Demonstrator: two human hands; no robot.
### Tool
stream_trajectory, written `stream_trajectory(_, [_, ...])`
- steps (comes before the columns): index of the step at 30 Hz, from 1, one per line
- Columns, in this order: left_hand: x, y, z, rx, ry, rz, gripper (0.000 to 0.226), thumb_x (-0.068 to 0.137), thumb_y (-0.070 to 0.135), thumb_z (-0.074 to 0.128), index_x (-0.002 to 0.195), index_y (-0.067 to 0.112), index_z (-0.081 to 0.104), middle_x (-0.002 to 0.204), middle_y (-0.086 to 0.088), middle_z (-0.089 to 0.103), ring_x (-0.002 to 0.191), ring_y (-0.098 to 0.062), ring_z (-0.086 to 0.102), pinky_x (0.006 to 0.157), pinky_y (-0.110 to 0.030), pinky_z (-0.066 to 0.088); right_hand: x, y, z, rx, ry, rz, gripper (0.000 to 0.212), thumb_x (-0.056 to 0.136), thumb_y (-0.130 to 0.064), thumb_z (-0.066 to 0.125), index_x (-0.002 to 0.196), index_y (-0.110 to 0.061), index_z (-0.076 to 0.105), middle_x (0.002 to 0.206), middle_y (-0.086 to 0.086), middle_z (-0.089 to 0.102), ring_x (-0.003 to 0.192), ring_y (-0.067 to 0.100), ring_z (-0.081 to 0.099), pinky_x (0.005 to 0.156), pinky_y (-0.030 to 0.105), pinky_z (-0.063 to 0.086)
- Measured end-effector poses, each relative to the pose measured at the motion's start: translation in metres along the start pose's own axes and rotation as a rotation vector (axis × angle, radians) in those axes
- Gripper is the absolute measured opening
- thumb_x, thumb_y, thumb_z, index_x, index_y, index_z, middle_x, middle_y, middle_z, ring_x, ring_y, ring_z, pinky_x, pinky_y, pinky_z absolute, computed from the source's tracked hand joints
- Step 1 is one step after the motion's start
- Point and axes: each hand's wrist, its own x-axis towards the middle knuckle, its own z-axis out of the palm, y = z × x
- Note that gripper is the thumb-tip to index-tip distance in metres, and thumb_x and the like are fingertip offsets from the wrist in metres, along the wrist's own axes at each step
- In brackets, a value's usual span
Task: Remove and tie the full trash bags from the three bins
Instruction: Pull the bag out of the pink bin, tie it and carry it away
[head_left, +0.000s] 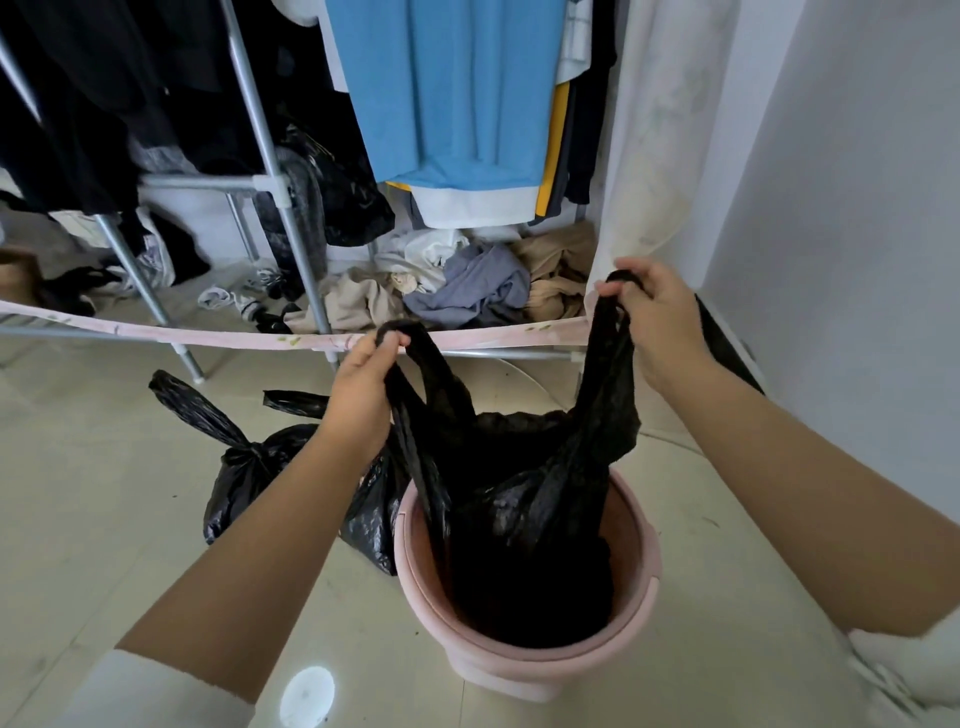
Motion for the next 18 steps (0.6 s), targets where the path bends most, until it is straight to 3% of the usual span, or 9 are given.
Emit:
stream_trajectory(3, [-0.010, 0.009, -0.006, -0.169, -0.170, 0.057, 0.037, 0.101, 0.009, 0.024, 0.074, 0.016, 0.049, 0.061, 0.016, 0.067, 0.070, 0.003, 0.067, 0.065, -0.010, 0.052, 0.002, -0.007, -0.009, 0.346, 0.053, 0.095, 0.035, 0.097, 0.000, 0.027, 0.083, -0.023, 0.050, 0.076, 0.007, 0.053, 0.059, 0.010, 0.059, 0.063, 0.024, 0.052])
stream_trajectory(5, [-0.019, 0.003, -0.009, -0.187, -0.299, -0.018, 0.040, 0.100, 0.011, 0.023, 0.074, 0.019, 0.052, 0.059, 0.010, 0.064, 0.067, -0.008, 0.067, 0.068, -0.020, 0.056, -0.004, 0.003, -0.009, 0.160, 0.002, 0.157, 0.030, 0.097, -0.004, 0.026, 0.087, -0.019, 0.050, 0.085, 0.014, 0.052, 0.051, 0.014, 0.049, 0.054, 0.030, 0.051])
stream_trajectory(8, [-0.029, -0.020, -0.005, -0.020, -0.258, -0.116, 0.032, 0.102, 0.016, 0.022, 0.075, 0.020, 0.038, 0.048, 0.004, 0.042, 0.036, -0.006, 0.044, 0.046, -0.018, 0.044, -0.016, 0.021, -0.001, 0.024, -0.042, 0.223, 0.021, 0.098, -0.006, 0.024, 0.100, -0.015, 0.044, 0.065, 0.005, 0.035, 0.042, 0.012, 0.028, 0.036, 0.017, 0.028])
stream_trajectory(10, [-0.029, -0.035, -0.007, 0.056, -0.108, -0.074, 0.030, 0.102, 0.017, 0.027, 0.072, 0.020, 0.031, 0.049, 0.005, 0.034, 0.031, -0.001, 0.029, 0.035, -0.011, 0.027, -0.022, 0.028, -0.001, 0.117, -0.013, 0.192, 0.018, 0.098, -0.006, 0.027, 0.098, -0.018, 0.040, 0.065, 0.002, 0.034, 0.041, 0.009, 0.030, 0.033, 0.015, 0.026])
stream_trajectory(12, [-0.030, -0.045, -0.014, -0.070, 0.043, -0.049, 0.024, 0.100, 0.013, 0.036, 0.077, 0.019, 0.032, 0.058, 0.002, 0.037, 0.034, -0.001, 0.037, 0.035, -0.012, 0.031, -0.028, 0.038, -0.008, 0.175, -0.037, 0.122, 0.022, 0.097, -0.007, 0.037, 0.117, -0.016, 0.037, 0.081, 0.000, 0.047, 0.058, 0.012, 0.047, 0.050, 0.016, 0.042])
stream_trajectory(13, [-0.032, -0.050, -0.019, -0.126, 0.076, -0.063, 0.016, 0.098, 0.009, 0.040, 0.085, 0.017, 0.036, 0.066, -0.001, 0.043, 0.042, -0.004, 0.049, 0.041, -0.015, 0.042, -0.031, 0.047, -0.014, 0.134, -0.082, 0.102, 0.039, 0.095, -0.009, 0.044, 0.132, -0.013, 0.030, 0.100, 0.000, 0.053, 0.079, 0.015, 0.056, 0.070, 0.019, 0.047])
stream_trajectory(14, [-0.033, -0.057, -0.025, -0.129, 0.073, -0.097, 0.012, 0.096, 0.004, 0.044, 0.100, 0.015, 0.041, 0.079, -0.004, 0.052, 0.058, -0.009, 0.060, 0.054, -0.020, 0.052, -0.037, 0.058, -0.020, 0.053, -0.139, 0.098, 0.061, 0.092, -0.011, 0.051, 0.143, -0.012, 0.017, 0.125, 0.002, 0.048, 0.107, 0.017, 0.053, 0.089, 0.024, 0.044])
stream_trajectory(16, [-0.040, -0.072, -0.036, 0.094, -0.011, -0.197, 0.056, 0.090, -0.003, 0.051, 0.139, 0.012, 0.027, 0.120, -0.008, 0.053, 0.106, -0.021, 0.059, 0.091, -0.031, 0.050, -0.049, 0.083, -0.027, -0.093, -0.200, 0.152, 0.093, 0.084, -0.013, 0.064, 0.148, -0.015, -0.003, 0.155, 0.004, 0.015, 0.138, 0.018, 0.027, 0.110, 0.032, 0.029])
stream_trajectory(18, [-0.051, -0.081, -0.039, 0.373, -0.144, -0.268, 0.075, 0.084, -0.006, 0.060, 0.146, 0.012, 0.020, 0.136, -0.004, 0.045, 0.128, -0.021, 0.044, 0.107, -0.034, 0.036, -0.059, 0.107, -0.028, -0.144, -0.167, 0.249, 0.106, 0.077, -0.017, 0.071, 0.148, -0.014, -0.008, 0.158, 0.005, 0.004, 0.143, 0.022, 0.018, 0.116, 0.038, 0.026])
